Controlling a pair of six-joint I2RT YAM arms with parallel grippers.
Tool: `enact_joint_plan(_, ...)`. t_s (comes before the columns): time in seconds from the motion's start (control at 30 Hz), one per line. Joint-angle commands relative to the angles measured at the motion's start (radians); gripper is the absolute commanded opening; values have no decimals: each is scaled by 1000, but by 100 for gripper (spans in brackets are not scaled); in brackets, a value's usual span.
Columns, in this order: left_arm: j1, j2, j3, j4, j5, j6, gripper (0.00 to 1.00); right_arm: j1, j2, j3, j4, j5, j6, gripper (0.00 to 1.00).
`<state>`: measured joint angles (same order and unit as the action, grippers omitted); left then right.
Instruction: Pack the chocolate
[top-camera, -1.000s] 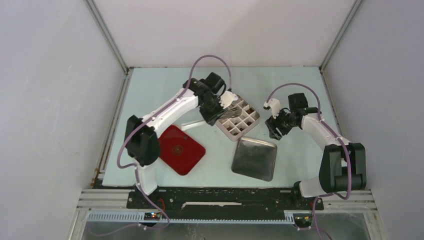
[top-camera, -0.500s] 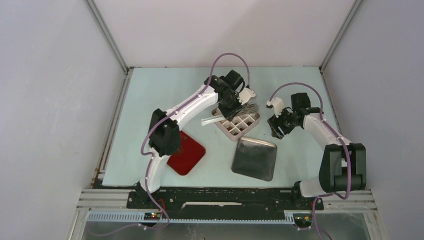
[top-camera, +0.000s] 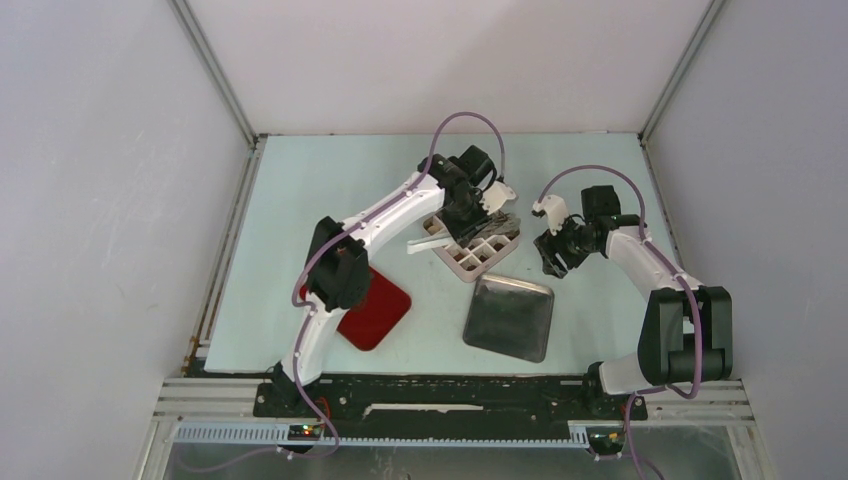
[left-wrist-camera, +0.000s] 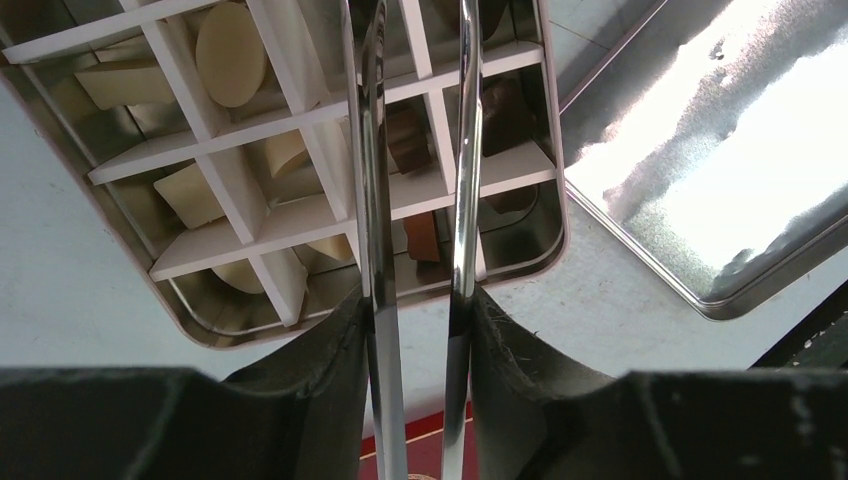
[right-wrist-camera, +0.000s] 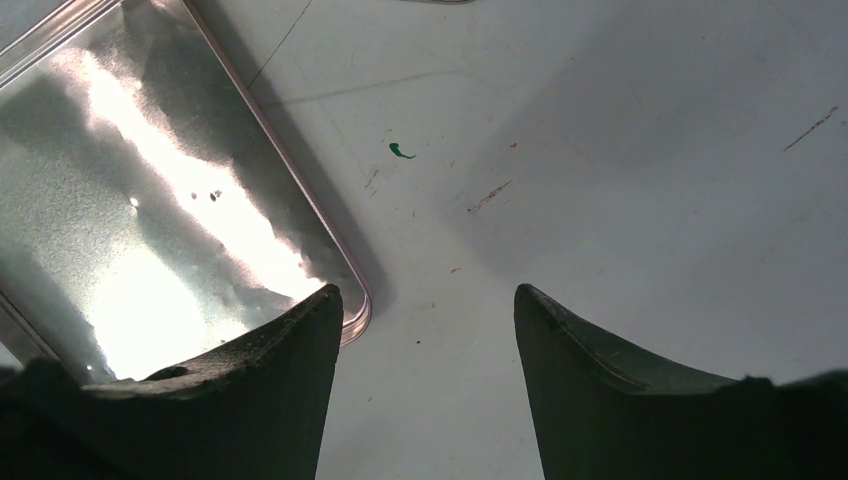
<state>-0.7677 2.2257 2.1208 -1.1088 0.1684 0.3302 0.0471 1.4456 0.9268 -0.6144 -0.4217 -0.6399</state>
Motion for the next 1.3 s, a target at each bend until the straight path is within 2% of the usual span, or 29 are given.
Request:
enact_joint_plan(0.0,-10,-31,61,4,6,-15,41,-4,-13,24,13,-8,-3,66)
enact_joint_plan(0.1,-13,-42,62,1,12,-16,42,-4,-14,24,12,-9,-4,66)
enact_joint_plan(0.23,-15,-97,26,-14,10,-17,38,-5,-17,24,10,-8,-3,66)
enact_joint_plan(0.5,47,-480,-441,181,-113,-67,30,-10,-14,24,7,-15,-10,66)
enact_joint_plan(0.63,156,-587,-598,268,-119,-172,32,-4,-14,24,6,-18,-11,66)
enact_joint_plan(0.7,216,-609,-651,291,-151,-162,33,0,-14,24,5,-16,-10,66)
enact_joint_plan(1.0,522,-666,-893,416,-324,89,34,-1,-23,24,2,-25,-9,66)
enact_joint_plan(1.13,680,-635,-910,409,-273,133,35,6,-8,24,2,-26,-9,66)
enact_joint_plan(1.27,763,-569,-907,382,-223,181,36,22,4,24,5,-19,-10,66)
